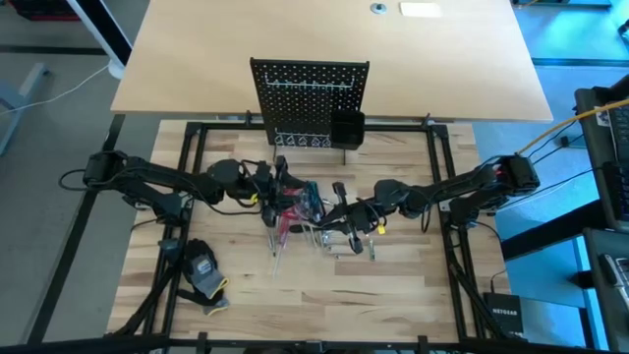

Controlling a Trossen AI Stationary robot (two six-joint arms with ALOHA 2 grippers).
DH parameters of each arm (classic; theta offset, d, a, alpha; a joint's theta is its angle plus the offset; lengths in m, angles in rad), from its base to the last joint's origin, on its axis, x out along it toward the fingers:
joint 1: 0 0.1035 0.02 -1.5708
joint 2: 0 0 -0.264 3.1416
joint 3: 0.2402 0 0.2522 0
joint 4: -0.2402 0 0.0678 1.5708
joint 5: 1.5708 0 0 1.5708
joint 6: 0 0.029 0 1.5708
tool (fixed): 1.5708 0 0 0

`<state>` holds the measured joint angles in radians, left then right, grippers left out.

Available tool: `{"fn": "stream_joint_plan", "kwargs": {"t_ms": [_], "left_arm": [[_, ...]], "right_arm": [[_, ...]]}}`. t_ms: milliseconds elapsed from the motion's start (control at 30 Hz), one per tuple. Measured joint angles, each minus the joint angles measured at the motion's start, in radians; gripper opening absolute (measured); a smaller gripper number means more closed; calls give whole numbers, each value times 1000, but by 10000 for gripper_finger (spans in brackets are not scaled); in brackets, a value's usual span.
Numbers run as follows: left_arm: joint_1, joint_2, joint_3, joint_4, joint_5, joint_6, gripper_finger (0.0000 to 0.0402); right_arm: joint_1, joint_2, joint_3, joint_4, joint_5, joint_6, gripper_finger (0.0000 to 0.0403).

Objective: Hang tools onto peg board
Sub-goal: Hang the black safety goggles on the peg board

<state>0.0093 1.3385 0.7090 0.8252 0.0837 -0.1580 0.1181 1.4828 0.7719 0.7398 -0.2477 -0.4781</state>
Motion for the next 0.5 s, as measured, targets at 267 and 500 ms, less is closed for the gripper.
{"fn": "stream_joint_plan", "kwargs": {"t_ms": [267, 500], "left_arm": [[0, 1, 0, -9, 25, 0, 149], [0, 1, 0, -27, 25, 1, 149]], "right_arm": [[0, 42, 0, 34, 0, 1, 21], [0, 42, 0, 37, 0, 1, 21]]}}
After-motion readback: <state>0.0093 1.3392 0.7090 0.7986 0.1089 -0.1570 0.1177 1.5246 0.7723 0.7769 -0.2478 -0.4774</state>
